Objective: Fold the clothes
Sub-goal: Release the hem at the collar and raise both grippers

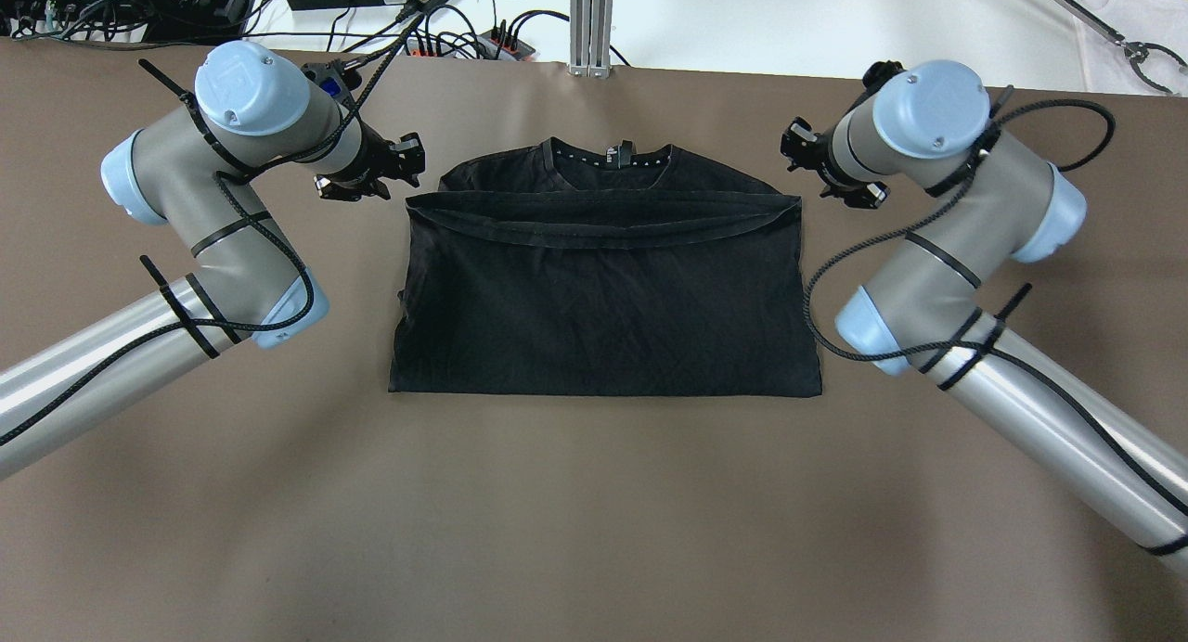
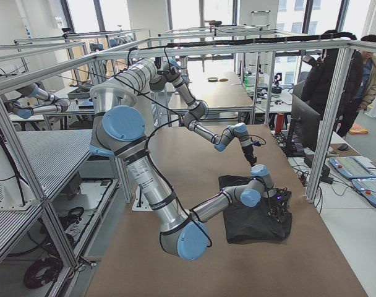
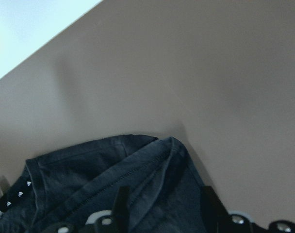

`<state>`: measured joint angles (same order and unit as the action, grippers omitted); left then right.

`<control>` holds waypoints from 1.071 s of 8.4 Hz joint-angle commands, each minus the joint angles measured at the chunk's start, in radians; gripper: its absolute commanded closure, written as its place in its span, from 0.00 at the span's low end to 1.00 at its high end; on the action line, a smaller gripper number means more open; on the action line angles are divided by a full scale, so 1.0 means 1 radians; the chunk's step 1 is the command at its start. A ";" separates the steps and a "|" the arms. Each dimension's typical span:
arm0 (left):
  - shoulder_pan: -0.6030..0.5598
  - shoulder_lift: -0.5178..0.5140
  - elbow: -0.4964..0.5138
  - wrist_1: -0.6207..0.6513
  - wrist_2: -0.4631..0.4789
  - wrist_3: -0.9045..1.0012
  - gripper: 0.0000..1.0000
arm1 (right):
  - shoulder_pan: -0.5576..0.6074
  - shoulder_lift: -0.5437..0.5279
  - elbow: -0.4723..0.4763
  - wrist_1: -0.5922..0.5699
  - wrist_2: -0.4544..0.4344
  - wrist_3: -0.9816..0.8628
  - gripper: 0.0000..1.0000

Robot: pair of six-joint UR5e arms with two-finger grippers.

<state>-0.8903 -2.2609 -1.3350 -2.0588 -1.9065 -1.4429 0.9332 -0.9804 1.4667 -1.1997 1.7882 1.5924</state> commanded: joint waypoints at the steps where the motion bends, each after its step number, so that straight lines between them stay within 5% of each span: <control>1: -0.006 0.004 -0.039 0.000 0.000 -0.002 0.29 | -0.083 -0.277 0.260 0.052 0.043 0.043 0.41; 4: -0.004 0.009 -0.047 0.003 0.012 -0.001 0.28 | -0.218 -0.385 0.267 0.184 0.028 0.156 0.41; 9: -0.003 0.003 -0.055 0.005 0.020 -0.010 0.27 | -0.283 -0.388 0.228 0.192 0.005 0.210 0.42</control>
<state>-0.8943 -2.2549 -1.3844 -2.0541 -1.8881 -1.4491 0.6746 -1.3676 1.7028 -1.0091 1.8084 1.7816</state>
